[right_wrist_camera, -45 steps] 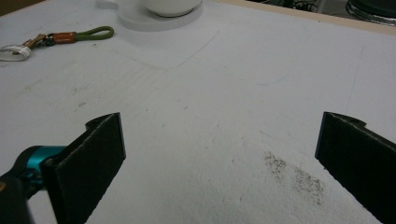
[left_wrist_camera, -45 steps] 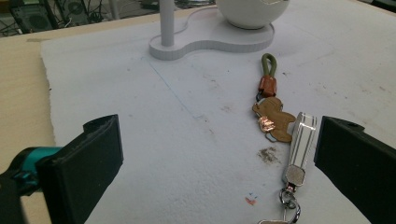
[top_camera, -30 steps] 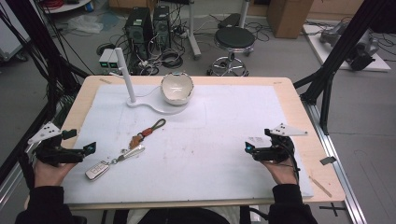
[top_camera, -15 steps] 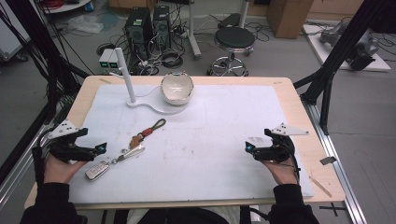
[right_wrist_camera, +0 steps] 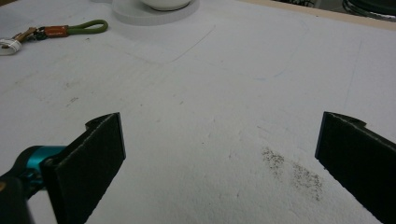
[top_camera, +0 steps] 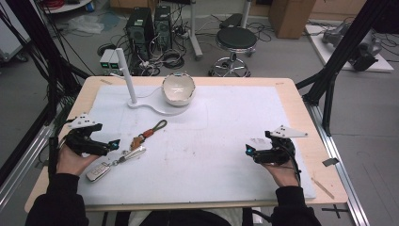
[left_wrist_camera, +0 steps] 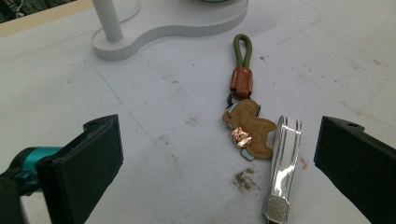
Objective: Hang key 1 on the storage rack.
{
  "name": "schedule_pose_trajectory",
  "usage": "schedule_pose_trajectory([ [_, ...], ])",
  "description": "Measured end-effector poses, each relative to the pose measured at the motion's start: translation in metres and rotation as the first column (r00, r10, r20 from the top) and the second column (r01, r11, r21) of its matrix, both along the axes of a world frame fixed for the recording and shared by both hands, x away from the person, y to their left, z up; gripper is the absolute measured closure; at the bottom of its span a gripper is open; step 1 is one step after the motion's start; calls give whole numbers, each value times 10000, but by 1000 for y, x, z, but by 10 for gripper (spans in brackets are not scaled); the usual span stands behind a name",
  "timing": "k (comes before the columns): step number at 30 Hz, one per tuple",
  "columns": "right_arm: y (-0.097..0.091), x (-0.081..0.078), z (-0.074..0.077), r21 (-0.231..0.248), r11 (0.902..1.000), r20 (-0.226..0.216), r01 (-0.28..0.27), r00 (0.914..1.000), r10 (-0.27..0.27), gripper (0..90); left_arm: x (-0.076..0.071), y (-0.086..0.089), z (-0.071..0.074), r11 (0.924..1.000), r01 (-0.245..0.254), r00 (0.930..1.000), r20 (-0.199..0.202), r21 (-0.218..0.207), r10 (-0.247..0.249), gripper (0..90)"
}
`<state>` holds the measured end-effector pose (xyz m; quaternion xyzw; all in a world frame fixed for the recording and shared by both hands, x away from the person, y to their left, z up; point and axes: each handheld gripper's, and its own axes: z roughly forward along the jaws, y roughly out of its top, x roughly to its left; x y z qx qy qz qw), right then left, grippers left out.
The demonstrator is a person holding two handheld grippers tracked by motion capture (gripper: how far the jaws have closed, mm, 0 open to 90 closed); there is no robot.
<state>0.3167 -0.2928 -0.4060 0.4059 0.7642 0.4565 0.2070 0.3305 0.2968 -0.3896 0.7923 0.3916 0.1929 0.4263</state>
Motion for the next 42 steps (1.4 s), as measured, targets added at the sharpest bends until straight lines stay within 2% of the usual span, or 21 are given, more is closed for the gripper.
schedule_pose_trajectory([
  [5,0,0,0,-61,10000,3,-13,10000,13,5,8,-3,-3,9999,73,9997,-221,124,-70,18],
  [10,1,1,-1,-107,9999,-18,-18,10000,18,5,14,-3,-6,10000,-56,9993,-368,38,57,18],
  [11,2,0,-1,-70,10000,-80,-6,10000,6,5,19,-3,-5,10000,-59,9987,-509,44,62,18],
  [15,3,1,-1,-178,9998,-64,-59,10000,58,5,29,-8,3,9999,156,9984,-541,-57,-159,17],
  [19,3,1,-1,-184,9998,-91,-27,10000,26,5,37,-14,8,9996,279,9982,-534,43,-277,18],
  [26,3,1,-2,-207,9998,-87,-29,10000,27,5,45,-22,5,9988,465,9961,-755,168,-451,18],
  [28,3,1,-2,-206,9998,-94,-33,10000,31,5,49,-26,3,9982,550,9939,-971,237,-524,18],
  [38,3,1,-2,-223,9997,-101,-39,9999,37,5,62,-49,9,9926,1160,9872,-1141,361,-1112,18],
  [39,3,1,-2,-215,9998,-105,-22,9999,20,5,63,-55,8,9899,1357,9844,-1186,422,-1299,18],
  [42,2,2,-2,-167,9999,-96,-40,9999,38,5,64,-59,5,9874,1485,9808,-1355,549,-1400,18],
])
